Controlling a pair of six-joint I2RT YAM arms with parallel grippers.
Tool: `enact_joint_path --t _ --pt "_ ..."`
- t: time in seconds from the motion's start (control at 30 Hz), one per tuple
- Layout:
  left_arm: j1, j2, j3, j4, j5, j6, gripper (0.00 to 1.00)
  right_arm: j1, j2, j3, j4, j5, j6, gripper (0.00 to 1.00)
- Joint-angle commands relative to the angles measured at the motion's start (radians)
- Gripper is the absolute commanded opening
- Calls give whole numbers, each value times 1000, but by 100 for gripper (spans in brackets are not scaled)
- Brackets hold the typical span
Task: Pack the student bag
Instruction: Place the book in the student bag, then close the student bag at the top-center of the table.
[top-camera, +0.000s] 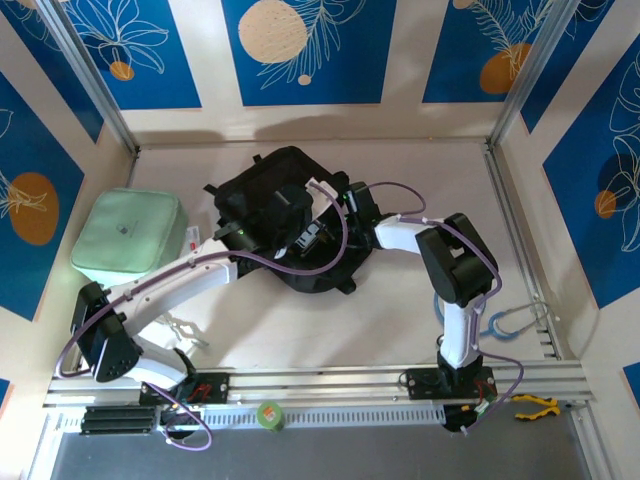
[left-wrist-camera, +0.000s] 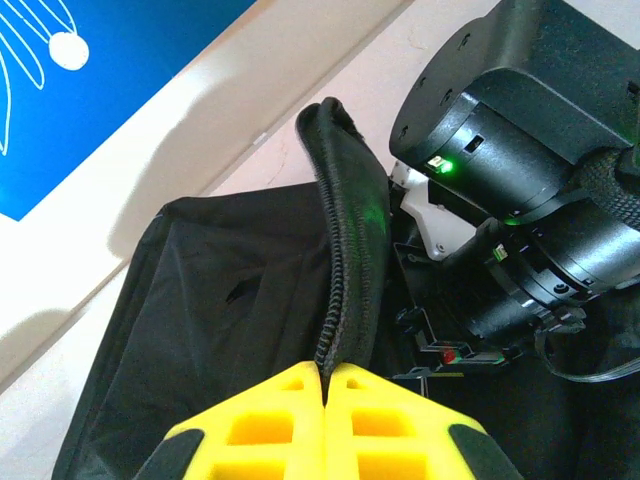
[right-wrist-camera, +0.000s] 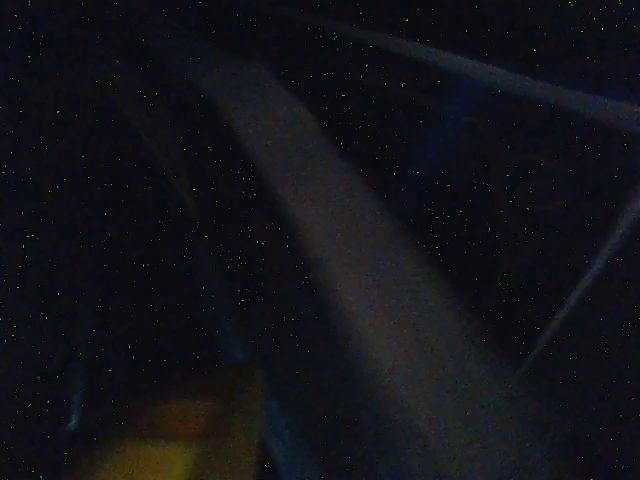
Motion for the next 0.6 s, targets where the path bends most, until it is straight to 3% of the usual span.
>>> enact_joint_path --t 0.0,0.1,0.27,0.4,0.47,0.57 --pt "2 5 19 52 31 -23 0 -2 -86 -67 -45 20 -26 55" --pt "2 8 20 53 42 -26 0 -25 -203 -153 -67 26 -43 63" --pt "5 30 13 49 92 -40 0 -88 -389 -291 -113 -15 -30 63" --pt "4 82 32 29 184 -75 0 -139 -571 -399 -213 47 -21 63" --pt "5 109 46 4 280 -77 1 -173 -667 -428 -302 102 -31 64" --pt "9 146 53 -37 369 -94 26 -237 -811 -446 -441 182 -80 67"
